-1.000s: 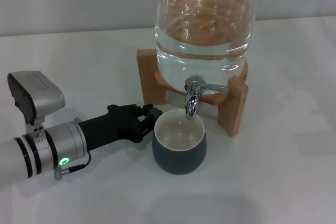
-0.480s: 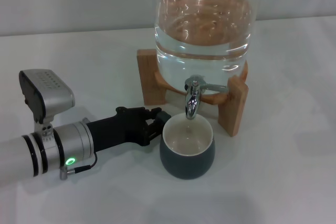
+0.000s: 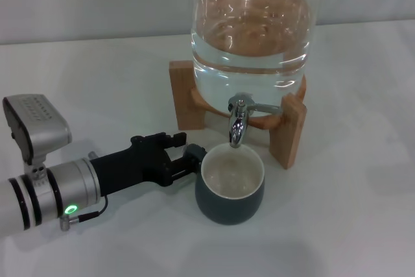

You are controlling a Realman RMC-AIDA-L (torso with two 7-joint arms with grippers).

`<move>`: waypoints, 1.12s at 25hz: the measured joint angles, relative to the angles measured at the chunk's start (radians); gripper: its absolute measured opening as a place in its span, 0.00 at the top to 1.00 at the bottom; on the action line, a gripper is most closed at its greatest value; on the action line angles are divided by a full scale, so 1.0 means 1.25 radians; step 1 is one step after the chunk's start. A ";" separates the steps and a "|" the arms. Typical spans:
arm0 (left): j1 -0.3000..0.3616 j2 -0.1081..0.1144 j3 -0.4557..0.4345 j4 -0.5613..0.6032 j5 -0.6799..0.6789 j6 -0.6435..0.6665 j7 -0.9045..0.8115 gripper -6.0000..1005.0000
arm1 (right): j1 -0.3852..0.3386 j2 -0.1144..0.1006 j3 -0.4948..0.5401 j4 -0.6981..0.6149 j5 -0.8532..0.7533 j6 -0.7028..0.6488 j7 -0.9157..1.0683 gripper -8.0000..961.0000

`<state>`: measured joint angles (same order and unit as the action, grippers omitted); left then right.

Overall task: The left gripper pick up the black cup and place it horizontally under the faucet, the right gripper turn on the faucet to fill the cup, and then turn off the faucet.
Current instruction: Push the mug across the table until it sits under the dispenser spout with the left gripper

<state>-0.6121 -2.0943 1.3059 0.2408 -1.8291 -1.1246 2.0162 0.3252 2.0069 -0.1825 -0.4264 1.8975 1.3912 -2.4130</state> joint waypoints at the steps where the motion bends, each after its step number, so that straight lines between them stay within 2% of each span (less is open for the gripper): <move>1: 0.008 0.000 0.002 0.008 0.001 0.002 0.001 0.57 | 0.000 0.000 0.000 0.000 0.000 0.000 0.000 0.14; 13: 0.006 0.002 0.032 0.007 0.002 0.025 -0.003 0.29 | -0.001 0.000 0.001 -0.002 0.000 0.001 0.000 0.14; 22: 0.032 0.002 0.032 0.014 0.003 0.009 -0.003 0.29 | -0.005 -0.003 0.001 -0.008 0.000 -0.003 -0.001 0.14; 28: 0.089 0.005 0.031 0.067 0.002 -0.020 0.000 0.30 | -0.010 -0.004 0.001 -0.009 0.000 -0.004 -0.001 0.14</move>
<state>-0.5006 -2.0884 1.3451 0.3251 -1.8269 -1.1493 2.0166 0.3127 2.0020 -0.1810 -0.4372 1.8974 1.3862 -2.4144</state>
